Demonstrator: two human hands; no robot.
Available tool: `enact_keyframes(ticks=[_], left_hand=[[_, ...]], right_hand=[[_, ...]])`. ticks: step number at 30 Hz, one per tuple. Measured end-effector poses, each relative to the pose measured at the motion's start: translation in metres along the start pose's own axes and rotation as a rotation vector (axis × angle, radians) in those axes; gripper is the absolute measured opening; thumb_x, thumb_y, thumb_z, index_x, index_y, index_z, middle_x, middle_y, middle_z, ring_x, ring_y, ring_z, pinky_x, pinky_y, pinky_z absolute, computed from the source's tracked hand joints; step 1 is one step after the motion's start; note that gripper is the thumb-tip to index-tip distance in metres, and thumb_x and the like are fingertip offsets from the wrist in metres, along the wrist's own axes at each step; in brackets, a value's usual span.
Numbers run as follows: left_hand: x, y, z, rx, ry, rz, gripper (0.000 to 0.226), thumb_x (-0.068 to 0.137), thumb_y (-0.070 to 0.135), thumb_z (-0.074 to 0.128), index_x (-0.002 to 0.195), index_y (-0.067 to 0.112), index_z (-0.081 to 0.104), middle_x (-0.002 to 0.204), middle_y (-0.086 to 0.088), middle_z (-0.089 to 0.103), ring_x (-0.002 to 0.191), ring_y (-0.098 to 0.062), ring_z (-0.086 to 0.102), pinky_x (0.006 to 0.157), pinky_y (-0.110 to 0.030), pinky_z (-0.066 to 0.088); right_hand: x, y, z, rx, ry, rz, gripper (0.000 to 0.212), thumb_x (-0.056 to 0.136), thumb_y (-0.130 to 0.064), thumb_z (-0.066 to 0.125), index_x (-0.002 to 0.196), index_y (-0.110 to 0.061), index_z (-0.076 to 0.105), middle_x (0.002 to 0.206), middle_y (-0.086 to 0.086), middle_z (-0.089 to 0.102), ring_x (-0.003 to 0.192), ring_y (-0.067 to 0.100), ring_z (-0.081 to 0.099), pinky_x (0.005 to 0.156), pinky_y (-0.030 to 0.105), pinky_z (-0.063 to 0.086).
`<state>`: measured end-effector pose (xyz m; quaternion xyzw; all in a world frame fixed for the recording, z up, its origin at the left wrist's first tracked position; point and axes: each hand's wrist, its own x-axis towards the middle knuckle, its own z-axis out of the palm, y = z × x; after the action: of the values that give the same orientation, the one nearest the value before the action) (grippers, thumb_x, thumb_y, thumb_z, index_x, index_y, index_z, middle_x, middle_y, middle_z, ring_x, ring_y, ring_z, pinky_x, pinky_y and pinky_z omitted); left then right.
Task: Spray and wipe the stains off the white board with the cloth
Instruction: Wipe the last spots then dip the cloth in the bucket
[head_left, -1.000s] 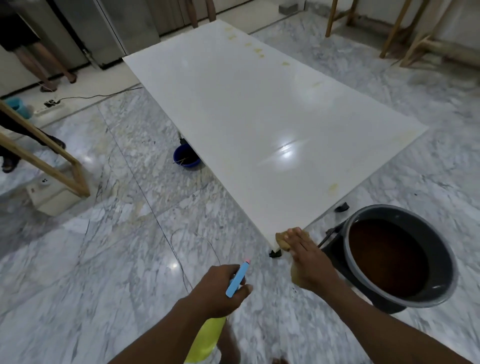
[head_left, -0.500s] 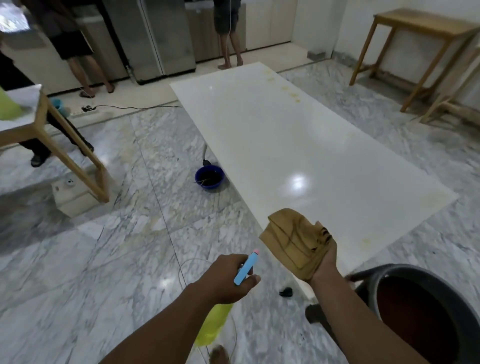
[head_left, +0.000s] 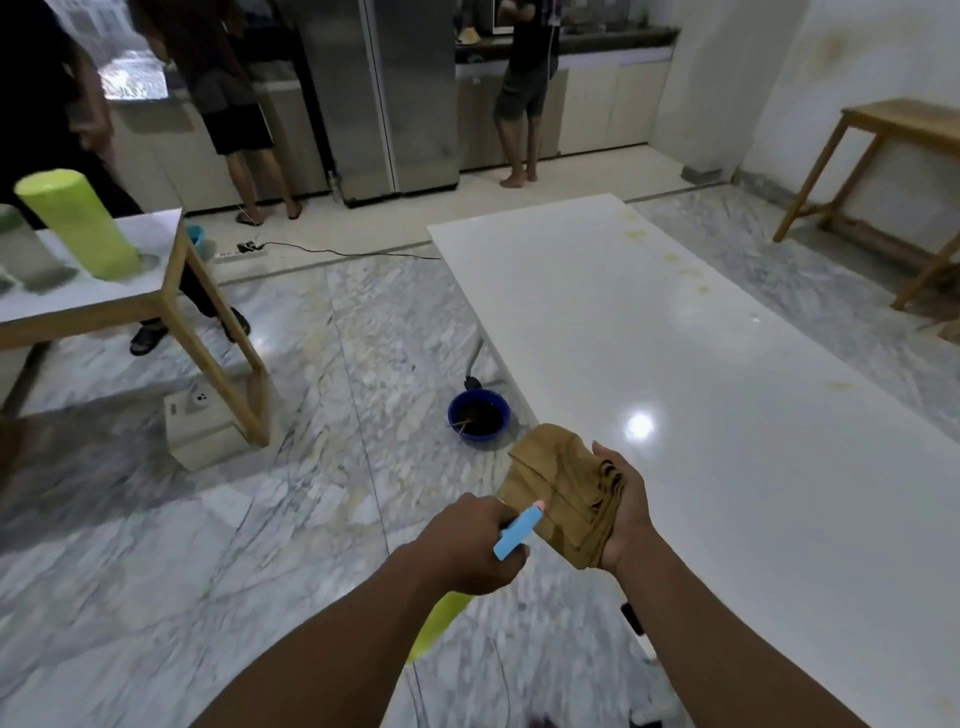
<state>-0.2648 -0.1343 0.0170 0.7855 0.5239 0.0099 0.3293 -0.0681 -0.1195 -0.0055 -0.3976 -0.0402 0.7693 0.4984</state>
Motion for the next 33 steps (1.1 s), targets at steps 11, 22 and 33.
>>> enact_keyframes(ticks=[11, 22, 33], left_hand=[[0.189, -0.091, -0.141, -0.245, 0.057, -0.096, 0.017, 0.095, 0.028, 0.069, 0.083, 0.02, 0.059, 0.093, -0.015, 0.074, 0.074, -0.033, 0.077, 0.07, -0.045, 0.061], [0.341, -0.206, -0.271, -0.28, 0.073, -0.189, 0.025, 0.095, 0.034, 0.07, 0.09, 0.01, 0.064, 0.088, -0.015, 0.073, 0.078, -0.035, 0.074, 0.072, -0.047, 0.059], [0.537, -0.397, -0.387, -0.291, 0.112, -0.2, 0.025, 0.093, 0.034, 0.07, 0.079, 0.016, 0.06, 0.076, -0.006, 0.067, 0.066, -0.02, 0.057, 0.06, -0.029, 0.041]], right_hand=[[0.209, -0.114, 0.082, -0.152, 0.126, 0.05, 0.053, 0.094, -0.042, 0.048, 0.122, -0.002, 0.068, 0.117, 0.024, 0.069, 0.095, 0.039, 0.068, 0.083, 0.047, 0.057], [0.403, -0.203, 0.21, -0.421, 0.248, 0.106, 0.055, 0.101, -0.05, 0.043, 0.107, -0.002, 0.071, 0.085, 0.018, 0.075, 0.081, 0.035, 0.069, 0.069, 0.04, 0.056], [0.711, -0.274, 0.361, -1.421, 0.323, -0.133, 0.036, 0.102, -0.031, 0.046, 0.122, -0.004, 0.06, 0.116, 0.018, 0.066, 0.093, 0.029, 0.065, 0.076, 0.032, 0.053]])
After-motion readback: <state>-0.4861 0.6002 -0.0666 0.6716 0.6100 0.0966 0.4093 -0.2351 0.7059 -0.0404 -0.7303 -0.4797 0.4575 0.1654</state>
